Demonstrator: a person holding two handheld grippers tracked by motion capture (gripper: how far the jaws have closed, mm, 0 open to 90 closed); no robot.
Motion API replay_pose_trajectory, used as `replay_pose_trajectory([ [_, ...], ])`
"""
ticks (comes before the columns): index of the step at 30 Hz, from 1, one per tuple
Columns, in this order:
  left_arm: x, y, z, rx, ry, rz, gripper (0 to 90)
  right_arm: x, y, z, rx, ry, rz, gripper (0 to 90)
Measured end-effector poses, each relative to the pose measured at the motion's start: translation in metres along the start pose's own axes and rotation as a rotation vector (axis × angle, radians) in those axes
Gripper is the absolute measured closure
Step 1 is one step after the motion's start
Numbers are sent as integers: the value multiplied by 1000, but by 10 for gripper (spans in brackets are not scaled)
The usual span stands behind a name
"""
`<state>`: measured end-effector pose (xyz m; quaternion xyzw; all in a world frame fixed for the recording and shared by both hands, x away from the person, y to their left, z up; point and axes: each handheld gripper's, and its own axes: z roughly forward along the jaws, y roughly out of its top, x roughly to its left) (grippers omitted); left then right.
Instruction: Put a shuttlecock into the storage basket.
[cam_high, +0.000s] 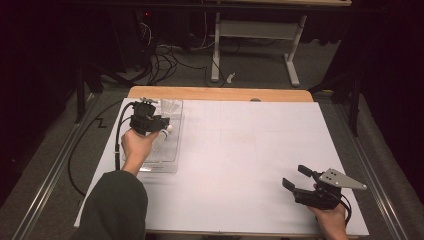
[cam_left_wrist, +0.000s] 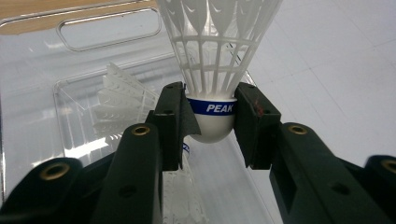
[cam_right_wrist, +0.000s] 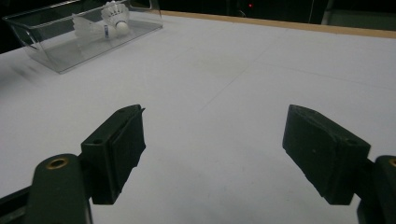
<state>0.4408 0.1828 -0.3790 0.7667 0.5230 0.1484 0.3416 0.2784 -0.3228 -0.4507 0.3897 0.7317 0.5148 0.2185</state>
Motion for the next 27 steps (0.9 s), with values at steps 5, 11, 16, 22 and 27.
replay_pose_trajectory([
  [5,1,0,5,15,8,-11,650,0,0,0,-1,0,3,214],
  [11,2,0,9,26,12,-24,647,0,0,0,0,1,1,214],
  [16,1,0,11,24,23,-17,516,0,0,-1,-3,1,1,214],
  [22,-2,-1,9,17,48,7,434,0,0,-1,-2,0,2,214],
  [27,-3,-1,6,-3,45,6,412,0,0,0,-3,0,1,214],
])
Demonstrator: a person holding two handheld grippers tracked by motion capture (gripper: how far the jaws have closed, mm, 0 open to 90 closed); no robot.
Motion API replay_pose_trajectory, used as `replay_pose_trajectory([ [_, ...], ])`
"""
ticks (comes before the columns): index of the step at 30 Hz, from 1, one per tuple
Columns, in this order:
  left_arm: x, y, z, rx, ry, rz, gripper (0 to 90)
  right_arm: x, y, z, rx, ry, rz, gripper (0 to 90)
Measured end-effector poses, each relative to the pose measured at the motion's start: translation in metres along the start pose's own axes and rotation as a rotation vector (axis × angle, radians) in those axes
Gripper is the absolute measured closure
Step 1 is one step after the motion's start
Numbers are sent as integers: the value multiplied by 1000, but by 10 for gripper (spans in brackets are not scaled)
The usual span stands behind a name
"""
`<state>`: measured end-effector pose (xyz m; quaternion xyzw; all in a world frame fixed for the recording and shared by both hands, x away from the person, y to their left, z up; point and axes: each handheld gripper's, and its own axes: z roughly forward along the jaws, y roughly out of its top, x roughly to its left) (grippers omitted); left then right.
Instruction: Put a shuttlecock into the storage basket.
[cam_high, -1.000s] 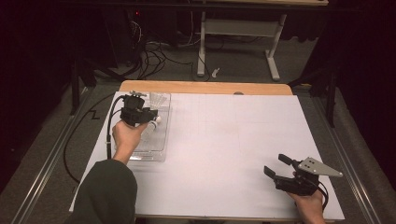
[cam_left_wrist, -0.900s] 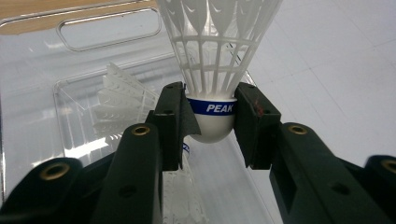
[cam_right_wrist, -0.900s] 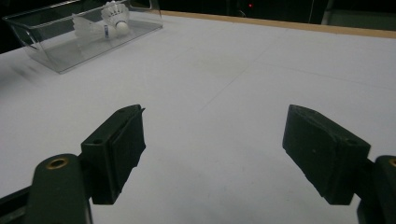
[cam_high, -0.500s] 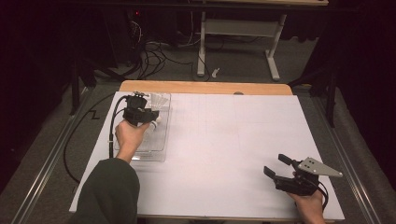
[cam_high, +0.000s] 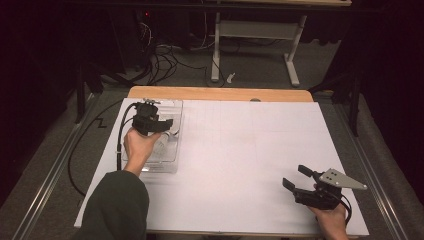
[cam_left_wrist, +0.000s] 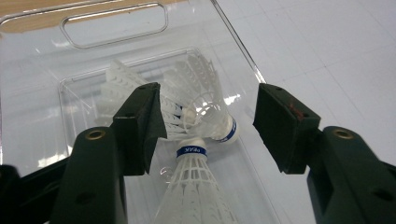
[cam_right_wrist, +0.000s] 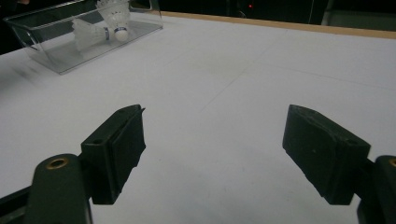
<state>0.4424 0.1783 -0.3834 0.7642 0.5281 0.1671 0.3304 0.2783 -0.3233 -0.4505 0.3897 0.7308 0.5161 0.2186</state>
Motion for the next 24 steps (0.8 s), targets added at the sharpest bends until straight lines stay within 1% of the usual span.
replay_pose_trajectory([
  [5,-1,-1,-3,-18,-9,-4,394,0,0,0,0,0,3,214],
  [7,-2,-2,-5,-27,-2,-4,376,0,0,0,0,1,3,214],
  [14,-3,-5,-12,-64,-1,-6,355,0,0,0,0,1,3,214],
  [17,-3,-6,-15,-78,0,-1,356,0,0,0,0,0,4,214],
  [24,-7,-10,-21,-129,1,14,363,0,0,0,-1,0,4,214],
])
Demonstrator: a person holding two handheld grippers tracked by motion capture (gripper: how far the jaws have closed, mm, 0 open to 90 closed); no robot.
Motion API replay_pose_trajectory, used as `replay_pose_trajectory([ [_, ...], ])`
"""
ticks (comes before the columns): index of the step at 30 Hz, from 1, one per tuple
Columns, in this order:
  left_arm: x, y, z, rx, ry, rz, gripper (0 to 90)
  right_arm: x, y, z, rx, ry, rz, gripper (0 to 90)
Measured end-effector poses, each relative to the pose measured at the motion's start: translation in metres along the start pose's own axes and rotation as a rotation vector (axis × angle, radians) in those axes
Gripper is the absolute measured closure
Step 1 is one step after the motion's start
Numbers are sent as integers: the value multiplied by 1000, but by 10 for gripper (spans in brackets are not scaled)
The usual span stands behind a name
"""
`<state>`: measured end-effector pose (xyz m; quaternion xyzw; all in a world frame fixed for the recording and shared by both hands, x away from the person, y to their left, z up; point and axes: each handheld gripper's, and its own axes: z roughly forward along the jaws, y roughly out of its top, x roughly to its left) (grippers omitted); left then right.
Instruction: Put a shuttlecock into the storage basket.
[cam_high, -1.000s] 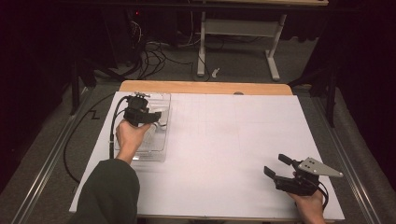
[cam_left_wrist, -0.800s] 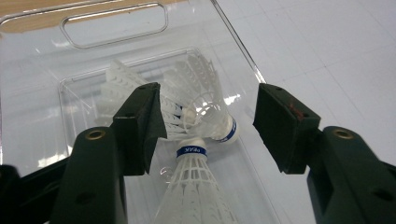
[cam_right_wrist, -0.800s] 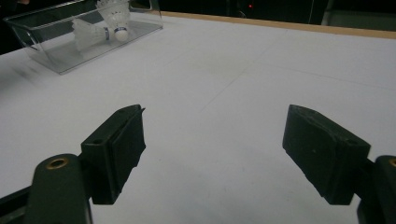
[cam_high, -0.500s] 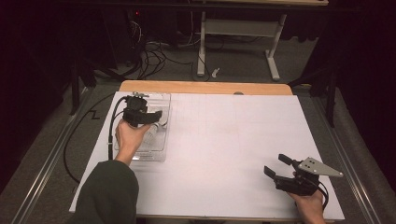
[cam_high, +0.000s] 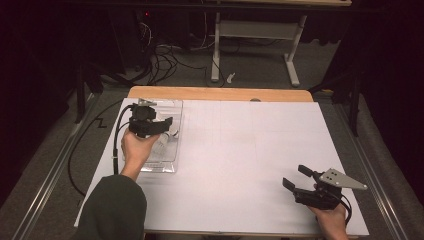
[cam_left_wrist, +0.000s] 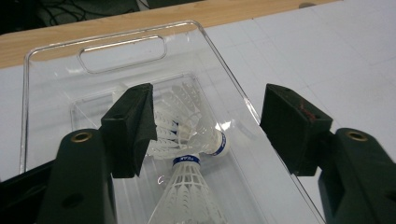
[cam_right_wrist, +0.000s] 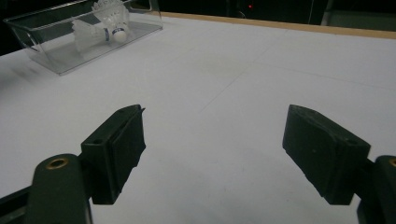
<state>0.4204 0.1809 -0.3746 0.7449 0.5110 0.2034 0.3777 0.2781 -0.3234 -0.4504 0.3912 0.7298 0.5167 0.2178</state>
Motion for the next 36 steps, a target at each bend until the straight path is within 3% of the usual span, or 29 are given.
replay_pose_trajectory([
  [17,1,-10,-12,-56,-21,-10,366,0,0,0,-2,2,-1,214],
  [36,-7,-19,-27,-153,-26,21,363,0,0,0,-2,2,-1,214],
])
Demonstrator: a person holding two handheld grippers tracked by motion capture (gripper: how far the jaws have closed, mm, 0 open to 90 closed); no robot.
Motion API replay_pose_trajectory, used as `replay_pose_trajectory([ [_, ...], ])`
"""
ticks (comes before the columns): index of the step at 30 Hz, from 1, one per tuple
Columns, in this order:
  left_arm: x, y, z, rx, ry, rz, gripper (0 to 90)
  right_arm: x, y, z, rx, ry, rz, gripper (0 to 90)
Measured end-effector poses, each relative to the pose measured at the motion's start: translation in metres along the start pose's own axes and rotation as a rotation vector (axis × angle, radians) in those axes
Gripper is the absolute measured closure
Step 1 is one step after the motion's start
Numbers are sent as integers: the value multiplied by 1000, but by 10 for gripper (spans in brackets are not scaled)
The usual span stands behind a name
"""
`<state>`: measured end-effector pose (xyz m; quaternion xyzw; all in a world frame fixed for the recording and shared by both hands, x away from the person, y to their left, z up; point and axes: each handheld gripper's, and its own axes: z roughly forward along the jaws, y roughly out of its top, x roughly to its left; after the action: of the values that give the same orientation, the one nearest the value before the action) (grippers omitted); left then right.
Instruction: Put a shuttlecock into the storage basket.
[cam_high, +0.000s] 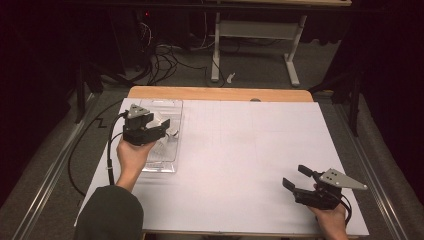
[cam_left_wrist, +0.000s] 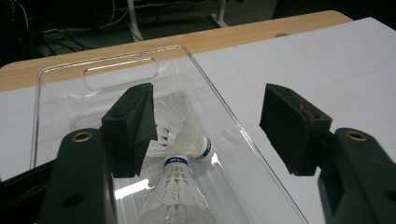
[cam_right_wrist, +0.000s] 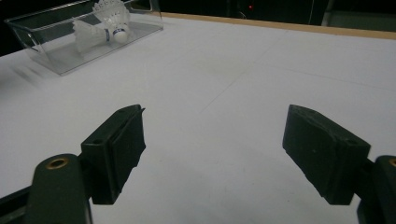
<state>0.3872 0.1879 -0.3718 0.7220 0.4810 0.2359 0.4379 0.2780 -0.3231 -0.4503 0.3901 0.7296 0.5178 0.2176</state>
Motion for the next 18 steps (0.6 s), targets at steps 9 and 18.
replay_pose_trajectory([
  [9,-1,-4,-7,-26,-15,-7,366,0,0,0,-2,-2,1,214],
  [18,-3,-7,-12,-41,-20,-15,365,0,0,0,-1,-2,0,213],
])
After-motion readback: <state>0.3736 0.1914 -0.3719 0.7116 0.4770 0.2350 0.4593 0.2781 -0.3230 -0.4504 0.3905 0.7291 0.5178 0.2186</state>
